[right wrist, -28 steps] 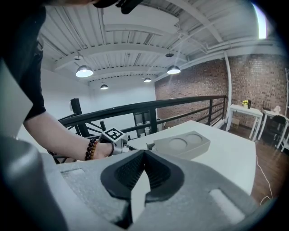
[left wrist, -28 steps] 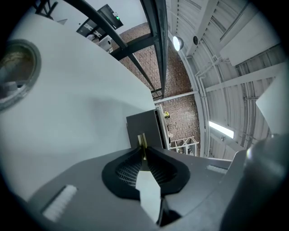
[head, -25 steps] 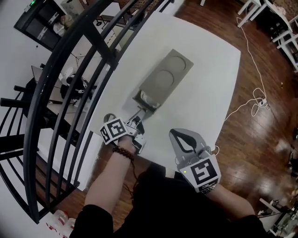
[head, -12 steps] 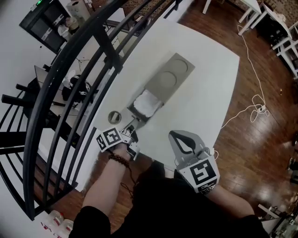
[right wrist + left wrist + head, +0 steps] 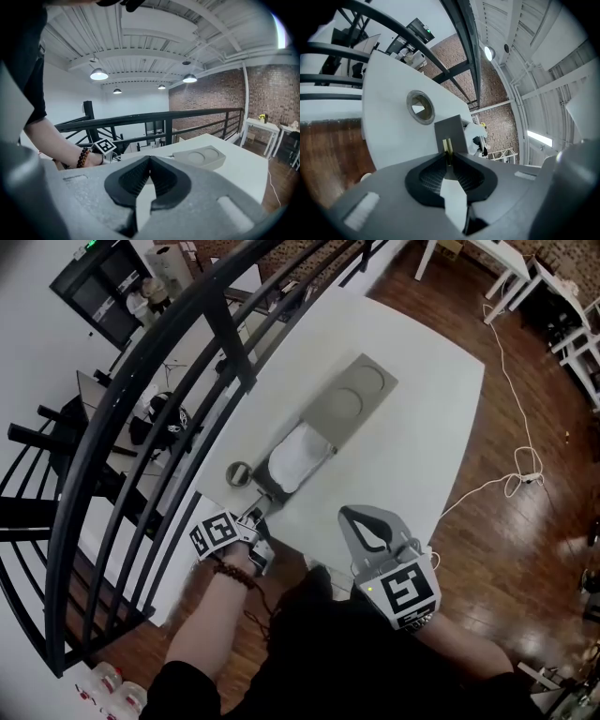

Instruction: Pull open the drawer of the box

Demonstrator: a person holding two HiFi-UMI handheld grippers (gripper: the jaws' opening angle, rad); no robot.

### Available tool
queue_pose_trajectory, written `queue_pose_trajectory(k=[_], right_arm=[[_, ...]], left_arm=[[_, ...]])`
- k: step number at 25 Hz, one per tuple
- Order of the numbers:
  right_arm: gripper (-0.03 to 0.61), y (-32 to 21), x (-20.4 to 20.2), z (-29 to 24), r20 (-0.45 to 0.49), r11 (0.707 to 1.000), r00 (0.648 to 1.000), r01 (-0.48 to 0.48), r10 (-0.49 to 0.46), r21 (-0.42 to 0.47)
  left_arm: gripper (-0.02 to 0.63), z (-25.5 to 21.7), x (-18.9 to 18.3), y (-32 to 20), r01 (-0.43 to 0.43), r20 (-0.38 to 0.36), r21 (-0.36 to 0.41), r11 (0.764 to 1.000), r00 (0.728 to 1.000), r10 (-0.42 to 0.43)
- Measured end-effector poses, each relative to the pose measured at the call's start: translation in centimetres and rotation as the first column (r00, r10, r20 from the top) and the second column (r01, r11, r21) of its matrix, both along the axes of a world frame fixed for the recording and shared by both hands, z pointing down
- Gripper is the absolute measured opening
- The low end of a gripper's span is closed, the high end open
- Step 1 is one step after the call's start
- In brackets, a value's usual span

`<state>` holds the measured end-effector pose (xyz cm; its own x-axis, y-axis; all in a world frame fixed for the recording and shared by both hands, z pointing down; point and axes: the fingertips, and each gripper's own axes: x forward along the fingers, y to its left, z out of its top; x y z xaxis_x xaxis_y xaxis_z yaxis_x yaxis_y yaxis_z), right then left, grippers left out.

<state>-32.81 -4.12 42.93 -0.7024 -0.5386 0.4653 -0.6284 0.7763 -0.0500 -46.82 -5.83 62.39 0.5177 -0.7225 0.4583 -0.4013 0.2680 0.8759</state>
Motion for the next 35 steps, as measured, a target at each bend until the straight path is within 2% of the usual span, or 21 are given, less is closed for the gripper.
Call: queue_pose_trajectory(k=[9, 15, 24, 28, 30, 33, 35], right_arm=[[-0.008, -0.2, 0.4, -0.5, 0.016, 1.000, 1.000, 0.010, -0.010, 0.004], [-0.008, 1.2, -1.2, 0.3, 0.021, 1.000, 1.000, 0.009, -0.009, 0.012], [-0.008, 1.1, -1.2, -0.2, 0.026, 1.000, 1.000, 0.013, -0.014, 0.024], [-0.008, 1.4, -1.1, 0.1, 0.038, 1.000, 0.999, 0.005, -0.005, 0.017], [-0.008, 1.4, -1.1, 0.0, 0.039, 1.000, 0.999, 0.001, -0.002, 0.019], [-0.008, 1.4, -1.1, -0.2, 0.041, 1.000, 0.999, -0.002, 0.001, 0.022], [-0.008, 1.3, -1.0, -0.3, 0.042, 1.000, 0.999, -0.005, 0.004, 0.026]], left_arm=[[0.060, -0.2, -0.5, 0.9, 0.022, 0.018, -0.012, 1.000, 1.000, -0.022], [0.060, 0.9, -2.5, 2.6, 0.028, 0.021, -0.015, 0.999, 0.999, -0.028], [0.055, 1.1, -2.8, 2.7, 0.048, 0.031, -0.020, 0.999, 0.998, -0.047], [0.060, 0.9, -3.0, 2.6, 0.022, 0.094, -0.011, 1.000, 0.995, -0.020], [0.091, 0.7, -3.1, 2.6, 0.010, 0.120, -0.007, 1.000, 0.993, -0.009], [0.095, 0.6, -3.5, 2.6, 0.018, 0.131, -0.007, 1.000, 0.991, -0.017], [0.095, 0.5, -4.0, 2.8, 0.027, 0.169, -0.009, 1.000, 0.985, -0.025]])
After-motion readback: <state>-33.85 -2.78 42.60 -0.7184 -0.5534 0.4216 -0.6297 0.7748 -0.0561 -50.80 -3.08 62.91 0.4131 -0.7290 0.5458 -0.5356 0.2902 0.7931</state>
